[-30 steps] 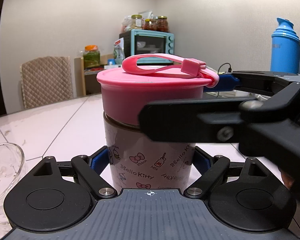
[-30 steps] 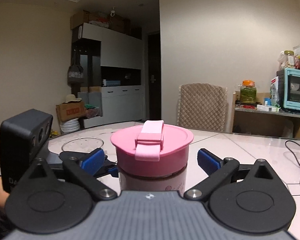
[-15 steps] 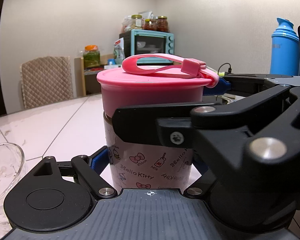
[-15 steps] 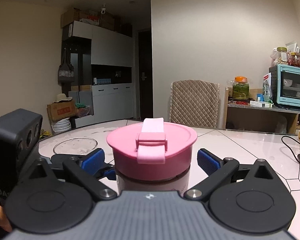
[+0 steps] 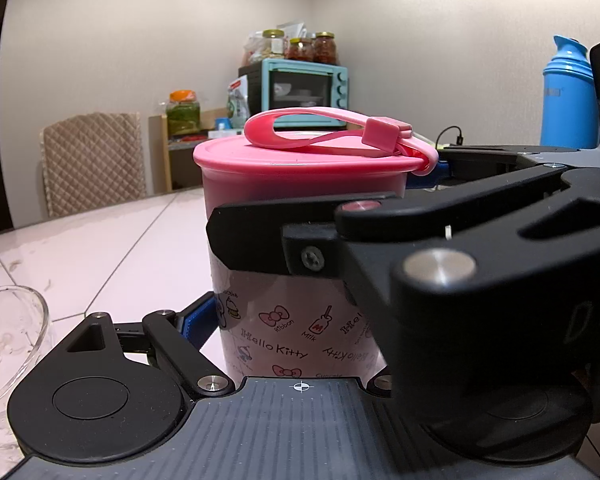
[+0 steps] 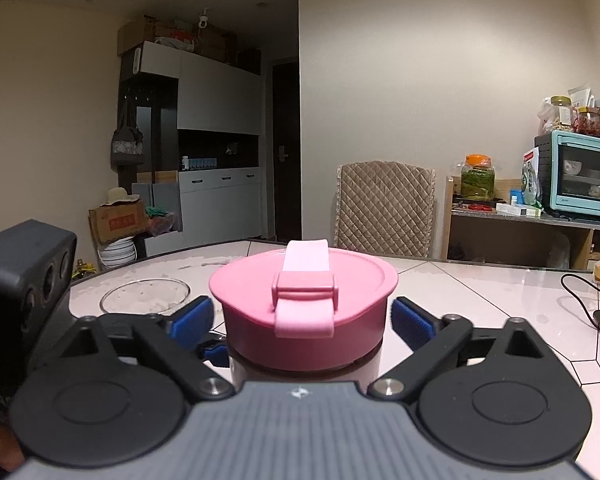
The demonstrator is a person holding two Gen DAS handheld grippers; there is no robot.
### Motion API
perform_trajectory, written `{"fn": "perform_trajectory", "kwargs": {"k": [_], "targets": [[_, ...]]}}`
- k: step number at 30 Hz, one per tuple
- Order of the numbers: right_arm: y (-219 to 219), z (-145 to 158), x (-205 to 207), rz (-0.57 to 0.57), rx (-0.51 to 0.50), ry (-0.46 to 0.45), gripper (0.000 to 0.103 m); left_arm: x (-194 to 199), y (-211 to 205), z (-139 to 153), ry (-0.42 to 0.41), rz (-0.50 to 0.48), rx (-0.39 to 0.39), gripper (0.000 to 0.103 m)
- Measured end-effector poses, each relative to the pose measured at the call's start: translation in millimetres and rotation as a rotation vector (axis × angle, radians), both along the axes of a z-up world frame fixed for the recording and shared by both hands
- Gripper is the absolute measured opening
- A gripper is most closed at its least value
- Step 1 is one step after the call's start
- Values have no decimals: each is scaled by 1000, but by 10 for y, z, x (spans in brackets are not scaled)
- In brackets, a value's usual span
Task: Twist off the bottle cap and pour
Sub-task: 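Regrip the pink lid with the right gripper, then twist the pink lid with the right gripper while the left gripper holds the jar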
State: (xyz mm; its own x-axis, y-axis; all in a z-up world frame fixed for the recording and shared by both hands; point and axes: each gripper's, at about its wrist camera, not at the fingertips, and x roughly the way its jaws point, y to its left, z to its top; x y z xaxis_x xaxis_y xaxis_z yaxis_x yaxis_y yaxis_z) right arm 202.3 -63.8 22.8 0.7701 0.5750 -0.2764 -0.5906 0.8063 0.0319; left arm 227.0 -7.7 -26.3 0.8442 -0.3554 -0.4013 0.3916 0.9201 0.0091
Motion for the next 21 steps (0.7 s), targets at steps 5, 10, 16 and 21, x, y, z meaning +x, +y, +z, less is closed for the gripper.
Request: {"fn": "perform_trajectory", "kwargs": {"k": [5,10,16,21], "targets": [[16,2,-9,-6,-2,-2,88,-3,0,-1,0,0,0,90],[3,2,-7,6,0,4,86,-4,1,-1,0,0,-1,90],[-141,45,130,134,-26,11,85,-6,-1,-1,0,0,0,90],[-339,111,400,352,-48,30,85,1,-8,1,0,0,1,90]]}}
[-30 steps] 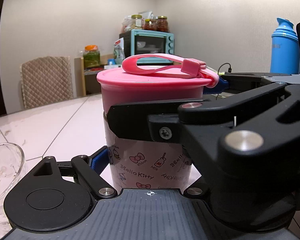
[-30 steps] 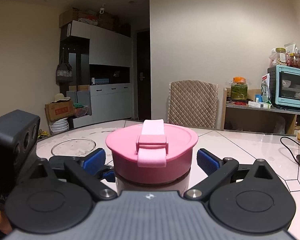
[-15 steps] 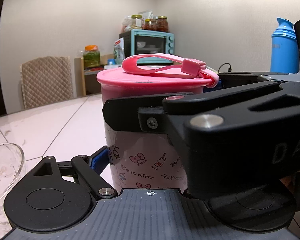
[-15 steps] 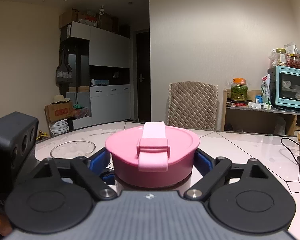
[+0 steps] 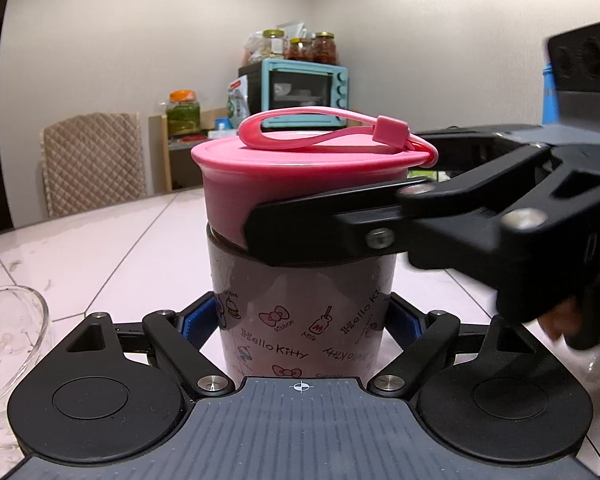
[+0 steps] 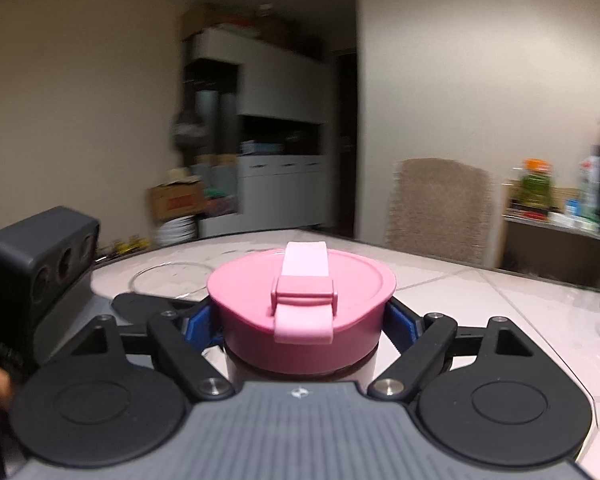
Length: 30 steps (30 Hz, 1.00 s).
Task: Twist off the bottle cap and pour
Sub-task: 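Twist the pink lid with the right gripper while the left gripper holds the jar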
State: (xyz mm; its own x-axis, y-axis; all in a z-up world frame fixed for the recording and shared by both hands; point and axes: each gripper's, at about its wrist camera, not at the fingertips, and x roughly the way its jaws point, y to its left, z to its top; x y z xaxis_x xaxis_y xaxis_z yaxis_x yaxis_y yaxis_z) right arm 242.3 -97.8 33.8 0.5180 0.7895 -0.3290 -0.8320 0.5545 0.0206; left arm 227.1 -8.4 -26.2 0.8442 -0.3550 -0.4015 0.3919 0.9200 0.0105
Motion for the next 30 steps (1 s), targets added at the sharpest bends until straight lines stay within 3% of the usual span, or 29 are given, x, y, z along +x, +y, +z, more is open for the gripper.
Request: {"fn": "perform_trajectory", "kwargs": {"k": [8,15,19,20,22,28,30], "targets": [[-210,28,360,276,19,8,85,4,0,1,0,0,0,90],[-236,100,441,326,20,12,85,14,-7,5,0,0,-1,90],[-265,96,378,284,15,14,88,16,-10,5,0,0,0,90],[-277,92,350,267,5,7,94,16,-10,5,0,0,0,90],[-306,99,263,226,-13,-15,96,16,-4,5,0,0,0,90],[-249,177,-6,2,-54,-52,101,20,-6,3,0,0,0,90],[-223,176,-209,-79,-23,-76,101,21,-7,3,0,0,0,90]]}}
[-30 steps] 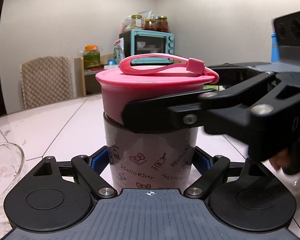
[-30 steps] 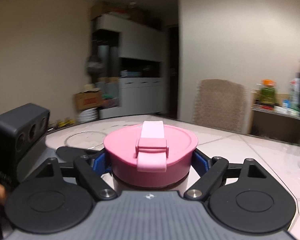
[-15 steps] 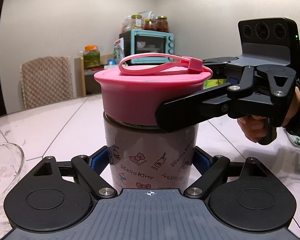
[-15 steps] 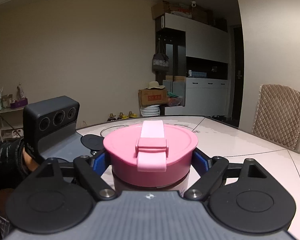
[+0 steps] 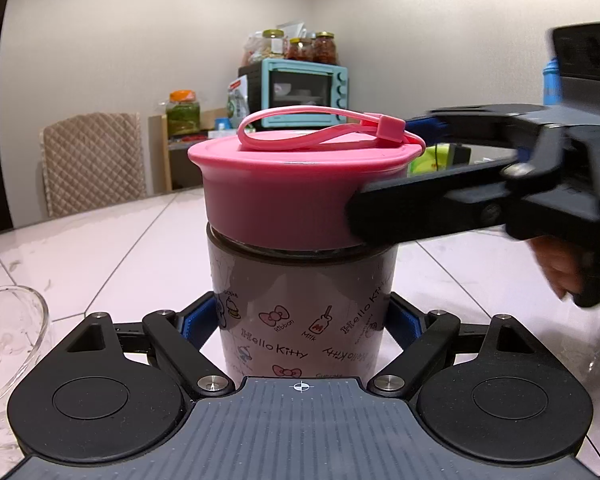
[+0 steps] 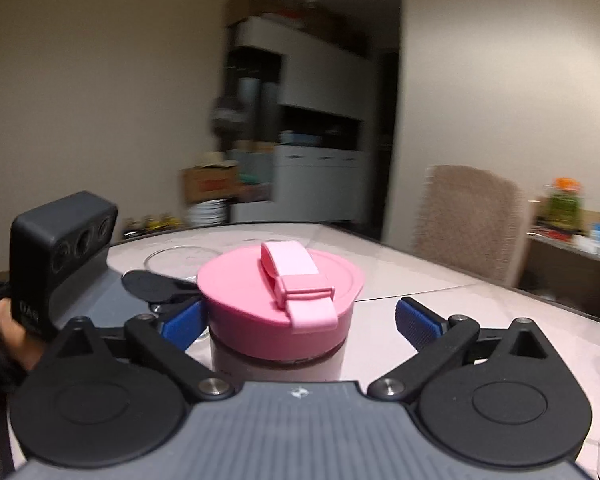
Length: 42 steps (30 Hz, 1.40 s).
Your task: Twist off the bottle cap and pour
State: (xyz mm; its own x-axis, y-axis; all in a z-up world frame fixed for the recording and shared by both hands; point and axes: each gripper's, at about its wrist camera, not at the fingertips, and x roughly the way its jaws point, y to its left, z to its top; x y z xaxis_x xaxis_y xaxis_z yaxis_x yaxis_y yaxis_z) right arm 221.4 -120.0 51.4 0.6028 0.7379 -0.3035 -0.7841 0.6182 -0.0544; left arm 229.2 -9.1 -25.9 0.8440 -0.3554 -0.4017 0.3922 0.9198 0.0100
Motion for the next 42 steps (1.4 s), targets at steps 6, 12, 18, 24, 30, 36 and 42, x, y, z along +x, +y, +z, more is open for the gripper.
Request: {"fn": "perform_trajectory", "kwargs": {"k": [6,12,18,24,30,36,42], "targets": [[150,-106,-154,-120,35,17,101,4,-4,-3,0,0,0,90],[247,-195,-123,-199,87,46,101,1,-7,-7,0,0,0,90],[340,-259,-90,-230,88,52,101,5,-9,-6,0,0,0,90],[438,-278,-45,-262,89,43,100,0,-10,-6,0,0,0,90],[513,-281,-39,-288,76,23,95,-4,-12,-7,0,1,0,90],[538,-274,-46,-286,77,23,88,-3,-11,-8,1,1,-1,90],[517,-268,-44,-264,73,26,85,-10,-12,-9,0,1,0,90]]}}
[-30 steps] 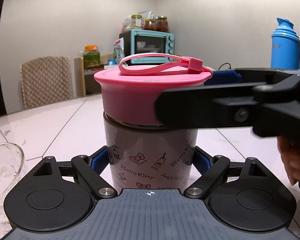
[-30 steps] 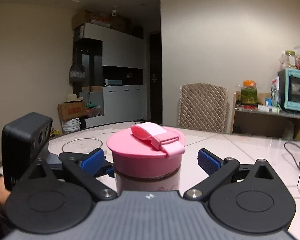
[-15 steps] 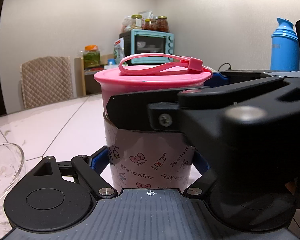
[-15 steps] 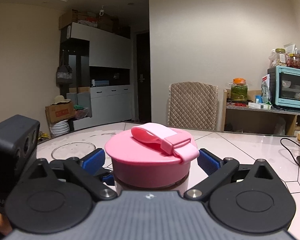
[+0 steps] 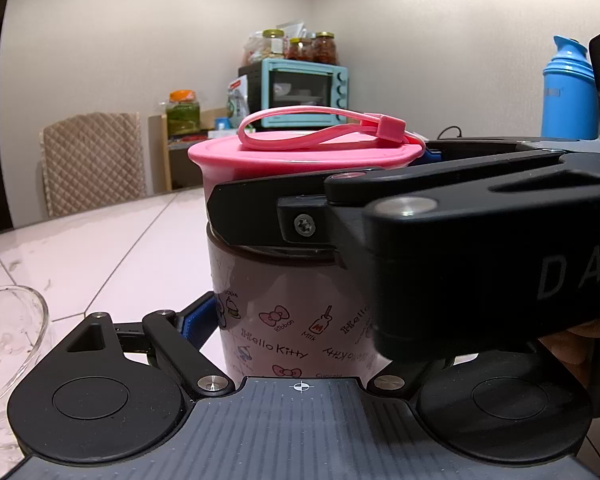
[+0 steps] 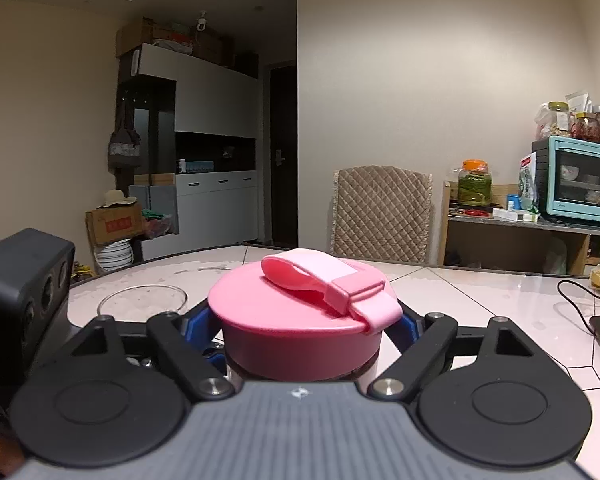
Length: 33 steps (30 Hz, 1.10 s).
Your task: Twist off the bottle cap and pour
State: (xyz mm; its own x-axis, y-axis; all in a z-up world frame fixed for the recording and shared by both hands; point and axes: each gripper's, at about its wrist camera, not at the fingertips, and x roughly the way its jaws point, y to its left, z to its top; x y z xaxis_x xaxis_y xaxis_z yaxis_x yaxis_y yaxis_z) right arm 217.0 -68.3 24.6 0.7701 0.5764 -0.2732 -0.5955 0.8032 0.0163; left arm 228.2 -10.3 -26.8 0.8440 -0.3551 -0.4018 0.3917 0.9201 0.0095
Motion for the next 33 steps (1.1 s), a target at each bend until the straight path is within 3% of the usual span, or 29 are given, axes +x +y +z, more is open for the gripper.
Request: {"fn": "perform_trajectory", "kwargs": {"k": [3,9,20,24,33], "targets": [[-38,5,25,31,5,6,85,0,-1,0,0,0,0,90],[-238,31,207,207,-4,6,85,-4,-3,0,0,0,0,90],[-601,74,767,613,46,50,85,-29,10,-3,1,0,-1,90],[-622,113,807,658,50,55,85,-28,11,0,1,0,-1,90],[-602,208,821,646,40,64,85,-28,3,-13,1,0,-1,90]]}}
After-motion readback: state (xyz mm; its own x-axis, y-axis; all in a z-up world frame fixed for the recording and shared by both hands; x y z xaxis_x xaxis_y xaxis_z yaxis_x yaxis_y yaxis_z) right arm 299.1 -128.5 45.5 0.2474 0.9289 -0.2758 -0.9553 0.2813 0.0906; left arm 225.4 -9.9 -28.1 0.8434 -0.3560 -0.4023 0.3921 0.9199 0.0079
